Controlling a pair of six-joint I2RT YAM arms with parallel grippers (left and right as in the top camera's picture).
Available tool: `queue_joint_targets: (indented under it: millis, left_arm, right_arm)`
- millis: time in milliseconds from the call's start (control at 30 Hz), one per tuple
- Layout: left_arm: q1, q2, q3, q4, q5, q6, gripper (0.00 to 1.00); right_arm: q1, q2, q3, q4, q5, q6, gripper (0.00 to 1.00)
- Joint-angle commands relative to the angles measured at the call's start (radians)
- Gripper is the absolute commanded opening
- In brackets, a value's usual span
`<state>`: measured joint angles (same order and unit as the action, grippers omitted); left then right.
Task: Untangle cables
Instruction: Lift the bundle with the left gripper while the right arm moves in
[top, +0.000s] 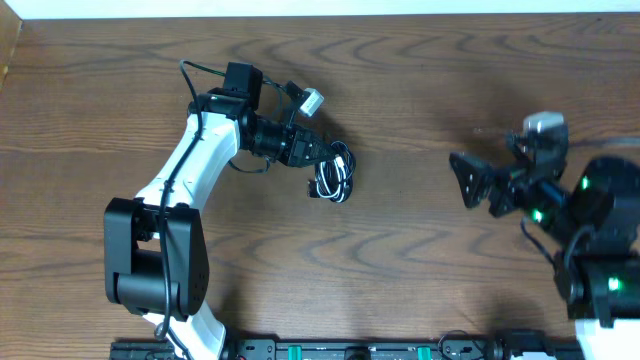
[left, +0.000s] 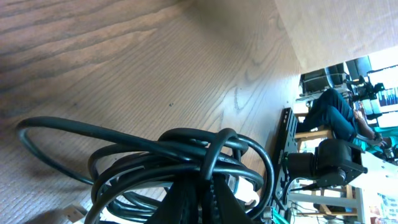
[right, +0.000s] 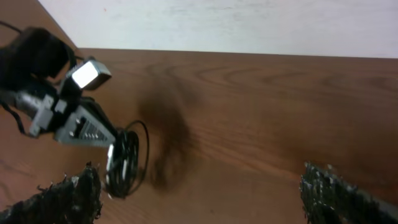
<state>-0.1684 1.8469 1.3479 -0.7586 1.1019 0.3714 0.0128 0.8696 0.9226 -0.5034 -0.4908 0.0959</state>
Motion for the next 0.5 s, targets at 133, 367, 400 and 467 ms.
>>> queue_joint_targets:
  millis: [133, 367, 400, 467]
  left_arm:
    - [0.000, -0.003, -0.003, 0.006, 0.116, 0.035, 0.07]
    - [0.005, -0.003, -0.003, 0.005, 0.118, 0.035, 0.07]
    - [0.005, -0.003, -0.003, 0.005, 0.118, 0.035, 0.07]
    - [0.005, -0.003, -0.003, 0.004, 0.119, 0.034, 0.07]
  right_arm:
    - [0.009, 0.094, 0.043, 0.020, -0.223, 0.050, 0.99]
    - [0.040, 0.185, 0.043, 0.049, -0.299, 0.166, 0.01]
    - [0.053, 0.202, 0.043, 0.050, -0.299, 0.185, 0.01]
    - [0.087, 0.242, 0.043, 0.055, -0.298, 0.221, 0.01]
